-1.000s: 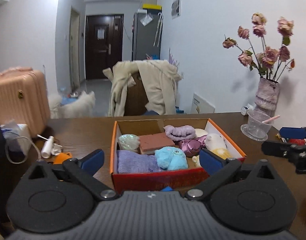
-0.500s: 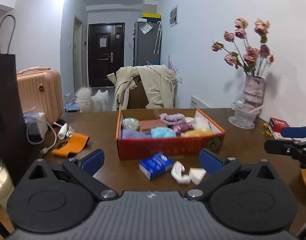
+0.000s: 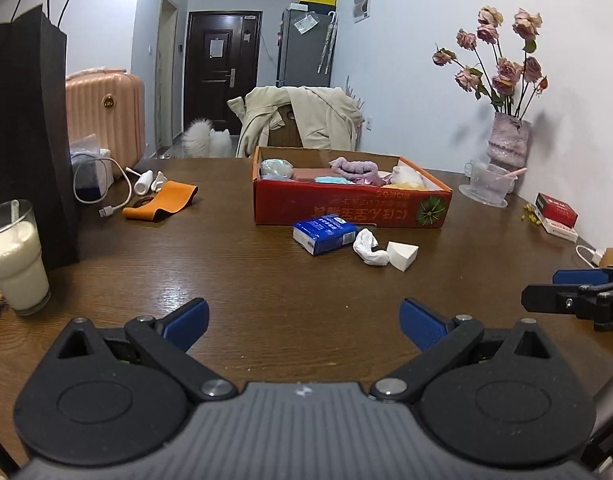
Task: Organize soft objects
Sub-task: 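Withdraw both tools toward the blue tissue pack and white sock, then grasp the white sock with the left tool while the right grasps the white sponge wedge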
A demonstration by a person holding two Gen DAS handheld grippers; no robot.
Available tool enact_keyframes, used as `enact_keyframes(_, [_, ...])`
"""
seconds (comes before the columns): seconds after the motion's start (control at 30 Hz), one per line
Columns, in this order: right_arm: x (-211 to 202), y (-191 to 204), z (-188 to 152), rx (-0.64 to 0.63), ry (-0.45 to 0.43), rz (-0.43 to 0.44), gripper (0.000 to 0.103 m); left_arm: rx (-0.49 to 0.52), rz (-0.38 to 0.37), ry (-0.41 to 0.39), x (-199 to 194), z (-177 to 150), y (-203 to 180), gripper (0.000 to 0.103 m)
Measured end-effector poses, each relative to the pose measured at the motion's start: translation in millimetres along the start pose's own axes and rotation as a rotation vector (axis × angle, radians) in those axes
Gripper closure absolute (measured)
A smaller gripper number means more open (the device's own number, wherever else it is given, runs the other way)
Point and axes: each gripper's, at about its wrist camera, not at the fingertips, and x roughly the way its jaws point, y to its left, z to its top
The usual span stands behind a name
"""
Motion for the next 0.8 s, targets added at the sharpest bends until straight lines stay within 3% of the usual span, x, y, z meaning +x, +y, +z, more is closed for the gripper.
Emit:
enact_keyframes(0.23, [25.2,1.6,13.1,-0.009,0.001,0.013,0.014,-0.005,-0.031,0.032,31.1,7.3,4.6,0.0])
enact_keyframes(0.57, [88.6,-14.1,34.3,0.016,0.048,-0.004,0.025,0.006,-0.097,0.102,111.0,28.2,-3.4,0.0])
enact_keyframes(0.67, [113.6,-21.4,40.3,0.018,0.058,-0.002,0.028,0.038,-0.124,0.126,138.4,35.8,-13.1,0.011])
enact_keyframes(0.8, [152.2,-33.5,49.7,0.025,0.082,0.003,0.037,0.083,-0.148,0.166,172.7,43.2,-27.1,0.035])
